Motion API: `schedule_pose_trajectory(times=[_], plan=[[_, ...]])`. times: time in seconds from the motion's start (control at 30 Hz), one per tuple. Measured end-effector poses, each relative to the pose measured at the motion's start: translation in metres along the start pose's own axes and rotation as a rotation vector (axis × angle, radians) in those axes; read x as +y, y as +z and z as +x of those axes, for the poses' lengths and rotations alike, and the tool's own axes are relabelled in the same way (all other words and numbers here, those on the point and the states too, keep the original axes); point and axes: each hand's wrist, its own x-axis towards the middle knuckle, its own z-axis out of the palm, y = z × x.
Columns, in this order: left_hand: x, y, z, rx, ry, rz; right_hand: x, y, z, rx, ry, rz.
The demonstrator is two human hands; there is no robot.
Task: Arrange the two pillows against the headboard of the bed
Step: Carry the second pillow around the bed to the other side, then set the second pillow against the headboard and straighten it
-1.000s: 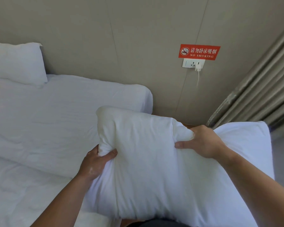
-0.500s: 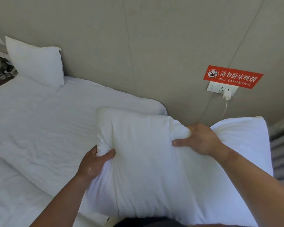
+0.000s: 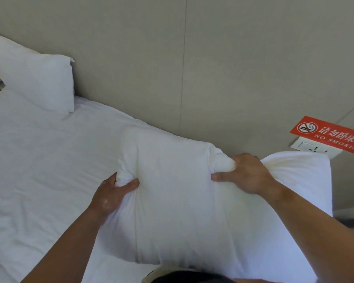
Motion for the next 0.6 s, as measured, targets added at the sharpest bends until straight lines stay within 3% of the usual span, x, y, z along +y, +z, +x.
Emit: schedule_pose_trajectory(times=[0.33,0.6], plan=[[0.008,-0.085,0.149,-0.067,-0.092,0.028,-0.077,0.048,0.140,-0.099,0.043,0.070],[-0.016,-0.111,0.276,-0.102,-0.177,0.142,-0.095,0.113,0.265,-0.176,0.101,0.102]])
